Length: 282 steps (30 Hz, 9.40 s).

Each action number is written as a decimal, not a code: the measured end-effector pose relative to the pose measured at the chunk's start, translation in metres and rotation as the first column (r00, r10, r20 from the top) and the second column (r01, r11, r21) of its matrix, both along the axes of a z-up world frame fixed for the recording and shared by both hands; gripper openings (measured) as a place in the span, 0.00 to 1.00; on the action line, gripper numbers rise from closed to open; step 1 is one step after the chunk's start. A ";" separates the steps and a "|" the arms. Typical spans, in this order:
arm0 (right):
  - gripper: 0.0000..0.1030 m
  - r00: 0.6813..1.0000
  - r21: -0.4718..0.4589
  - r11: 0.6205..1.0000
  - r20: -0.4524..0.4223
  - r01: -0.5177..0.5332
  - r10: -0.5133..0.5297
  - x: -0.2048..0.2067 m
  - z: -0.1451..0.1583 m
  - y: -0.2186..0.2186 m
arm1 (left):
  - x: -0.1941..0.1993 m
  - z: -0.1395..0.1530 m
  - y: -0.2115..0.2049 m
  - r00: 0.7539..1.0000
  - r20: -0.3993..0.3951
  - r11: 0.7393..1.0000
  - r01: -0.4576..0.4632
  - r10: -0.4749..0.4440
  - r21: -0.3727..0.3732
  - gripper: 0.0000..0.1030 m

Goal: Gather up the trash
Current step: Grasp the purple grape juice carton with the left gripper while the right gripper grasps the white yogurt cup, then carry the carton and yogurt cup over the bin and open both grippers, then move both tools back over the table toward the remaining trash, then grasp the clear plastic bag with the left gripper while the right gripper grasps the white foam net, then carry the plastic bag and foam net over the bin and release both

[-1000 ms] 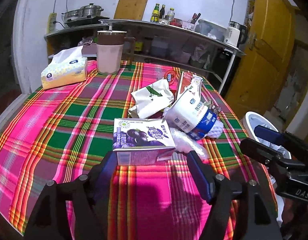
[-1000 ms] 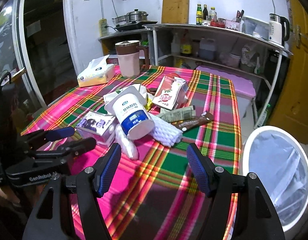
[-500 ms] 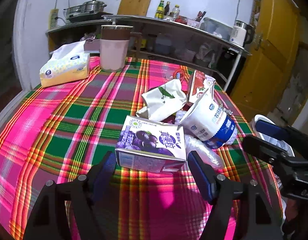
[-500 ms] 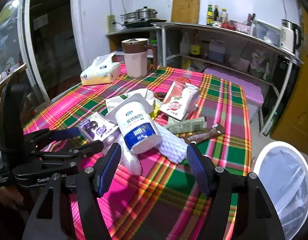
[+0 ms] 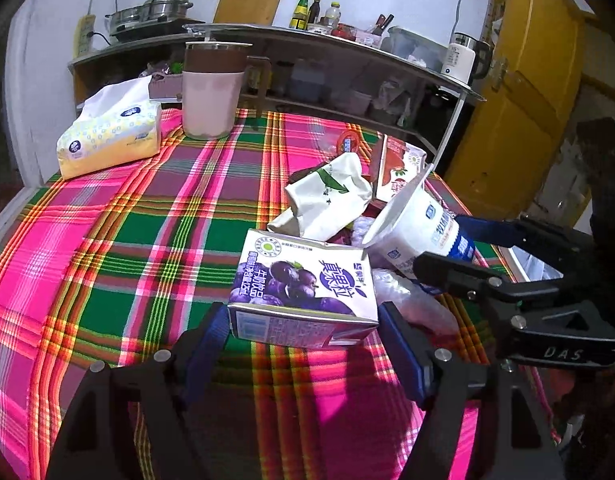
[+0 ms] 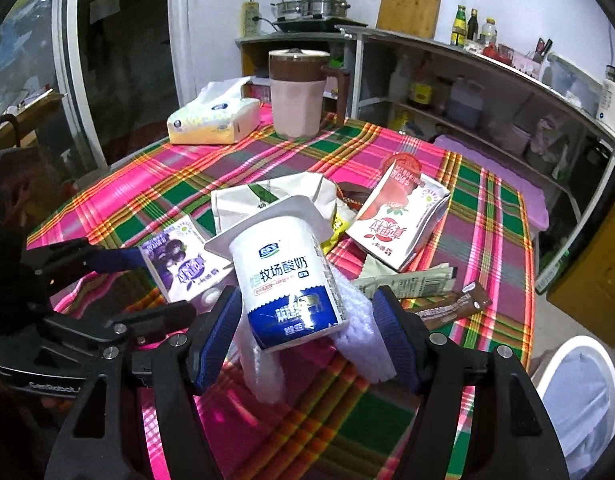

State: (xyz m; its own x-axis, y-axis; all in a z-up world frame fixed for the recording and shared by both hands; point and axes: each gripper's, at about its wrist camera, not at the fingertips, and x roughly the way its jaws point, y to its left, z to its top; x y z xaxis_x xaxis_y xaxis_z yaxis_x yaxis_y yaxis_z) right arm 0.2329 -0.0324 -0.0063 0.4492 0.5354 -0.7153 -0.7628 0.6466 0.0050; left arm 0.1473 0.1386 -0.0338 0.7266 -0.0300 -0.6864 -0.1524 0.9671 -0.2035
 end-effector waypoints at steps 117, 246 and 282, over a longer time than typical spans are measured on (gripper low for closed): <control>0.55 0.900 0.178 0.883 -0.134 0.434 -0.416 -0.054 0.017 -0.213 | -0.002 0.045 -0.158 0.962 0.082 0.966 0.258 -0.259 0.028 0.66; 0.21 0.842 0.205 0.817 -0.116 0.539 -0.527 -0.052 0.027 -0.265 | 0.025 0.056 -0.216 0.930 0.067 0.933 0.359 -0.360 0.027 0.20; 0.30 0.764 0.128 0.755 -0.177 0.643 -0.620 -0.020 -0.004 -0.308 | 0.088 0.028 -0.290 0.857 0.017 0.857 0.515 -0.515 -0.017 0.27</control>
State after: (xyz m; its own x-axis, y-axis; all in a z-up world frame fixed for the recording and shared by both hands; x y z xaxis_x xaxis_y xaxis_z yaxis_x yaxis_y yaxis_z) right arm 0.2129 -0.3399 -0.0102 0.6485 0.2773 -0.7089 -0.1666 0.9604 0.2233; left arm 0.2354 -0.1518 -0.0054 0.6114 -0.4161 -0.6730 0.3692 0.9023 -0.2225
